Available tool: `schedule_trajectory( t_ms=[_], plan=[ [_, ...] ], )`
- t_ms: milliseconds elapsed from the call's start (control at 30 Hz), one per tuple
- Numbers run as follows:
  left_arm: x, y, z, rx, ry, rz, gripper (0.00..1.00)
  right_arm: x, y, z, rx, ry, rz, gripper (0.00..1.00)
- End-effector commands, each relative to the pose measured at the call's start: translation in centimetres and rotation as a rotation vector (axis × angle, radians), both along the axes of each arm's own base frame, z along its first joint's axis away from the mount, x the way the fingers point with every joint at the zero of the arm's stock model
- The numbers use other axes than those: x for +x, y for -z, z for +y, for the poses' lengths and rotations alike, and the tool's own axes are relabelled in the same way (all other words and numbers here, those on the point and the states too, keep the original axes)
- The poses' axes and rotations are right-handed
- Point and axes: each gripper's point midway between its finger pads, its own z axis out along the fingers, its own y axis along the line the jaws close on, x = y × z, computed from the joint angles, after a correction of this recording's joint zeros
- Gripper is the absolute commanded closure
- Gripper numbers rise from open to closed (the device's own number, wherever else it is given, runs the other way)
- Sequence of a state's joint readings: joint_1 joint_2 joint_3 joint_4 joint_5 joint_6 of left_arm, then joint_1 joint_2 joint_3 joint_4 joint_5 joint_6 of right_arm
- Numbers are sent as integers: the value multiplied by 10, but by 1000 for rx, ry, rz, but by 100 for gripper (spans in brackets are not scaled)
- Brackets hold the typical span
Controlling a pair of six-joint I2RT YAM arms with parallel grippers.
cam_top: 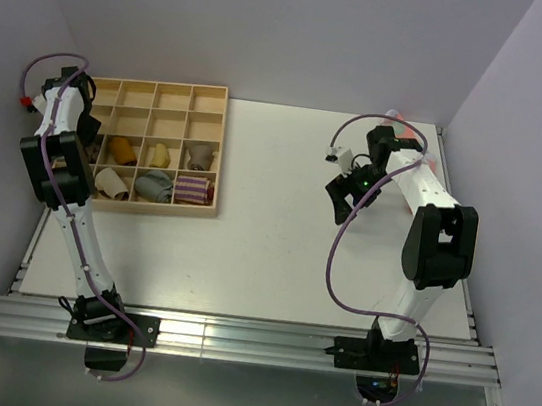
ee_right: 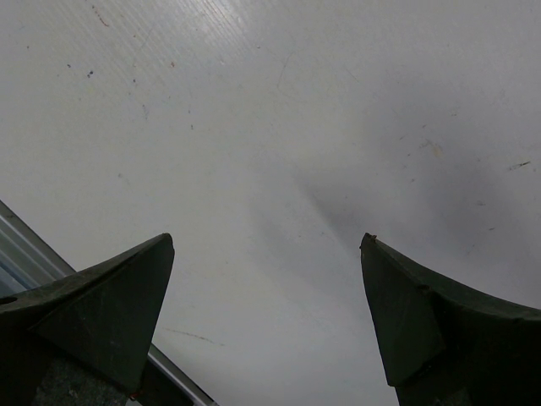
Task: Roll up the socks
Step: Place the sock in the storage box.
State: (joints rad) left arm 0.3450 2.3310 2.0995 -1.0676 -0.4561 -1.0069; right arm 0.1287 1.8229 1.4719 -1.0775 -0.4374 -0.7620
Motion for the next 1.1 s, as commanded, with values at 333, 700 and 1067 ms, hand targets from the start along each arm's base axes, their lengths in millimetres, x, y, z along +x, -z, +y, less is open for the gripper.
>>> schedule_trajectory(
  t_ms=[333, 700, 1067],
  plan=[
    [-1, -61, 3, 22, 8, -93, 18, 12, -12, 4, 8, -25, -57, 2],
    [6, -97, -4, 26, 32, -198, 18, 12, -17, 3, 11, -22, -68, 2],
    [17, -164, -56, 91, 209, -346, 18, 18, -38, 7, 38, 29, -117, 2]
  ],
)
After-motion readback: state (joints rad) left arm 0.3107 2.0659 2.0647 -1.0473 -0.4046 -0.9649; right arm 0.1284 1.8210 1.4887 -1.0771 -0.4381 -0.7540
